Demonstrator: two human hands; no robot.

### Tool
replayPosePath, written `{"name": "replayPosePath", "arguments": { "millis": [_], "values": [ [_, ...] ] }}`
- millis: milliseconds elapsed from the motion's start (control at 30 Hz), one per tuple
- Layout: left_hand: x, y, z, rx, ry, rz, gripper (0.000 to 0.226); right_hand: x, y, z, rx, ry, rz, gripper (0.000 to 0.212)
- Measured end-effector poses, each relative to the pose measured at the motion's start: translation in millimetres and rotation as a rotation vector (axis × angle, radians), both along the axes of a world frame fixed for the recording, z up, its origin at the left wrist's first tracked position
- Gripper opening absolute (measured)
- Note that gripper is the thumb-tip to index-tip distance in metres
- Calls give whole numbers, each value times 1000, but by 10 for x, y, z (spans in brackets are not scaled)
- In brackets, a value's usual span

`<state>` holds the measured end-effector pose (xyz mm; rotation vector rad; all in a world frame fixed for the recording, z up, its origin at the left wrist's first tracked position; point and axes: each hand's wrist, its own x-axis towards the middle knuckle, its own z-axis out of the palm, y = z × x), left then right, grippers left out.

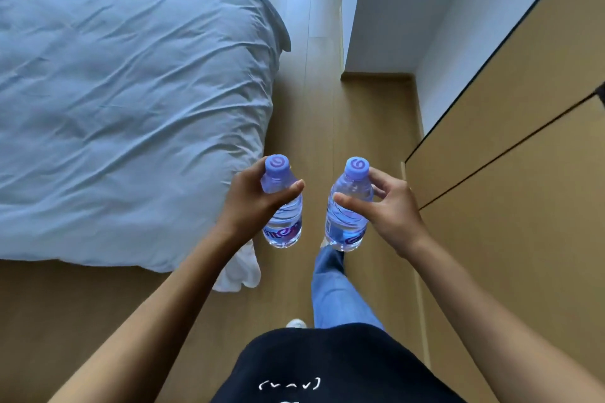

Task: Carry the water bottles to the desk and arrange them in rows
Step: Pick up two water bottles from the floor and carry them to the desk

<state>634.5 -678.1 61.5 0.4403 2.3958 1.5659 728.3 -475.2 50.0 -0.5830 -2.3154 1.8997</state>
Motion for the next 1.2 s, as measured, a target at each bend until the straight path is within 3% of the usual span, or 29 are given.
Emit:
{"name": "replayPosePath", "arguments": {
  "millis": [567,867,1200],
  "values": [
    [-3339,1990,131,76,13,82,20,-3554,1966,230,108,81,95,53],
    [-5379,2413,-17,51,-3,116,30,-5555,2347,96,69,98,57,44],
    [-7719,2678,196,-66,181,46,29,-7868,2503,167,6,104,12,43]
  ]
}}
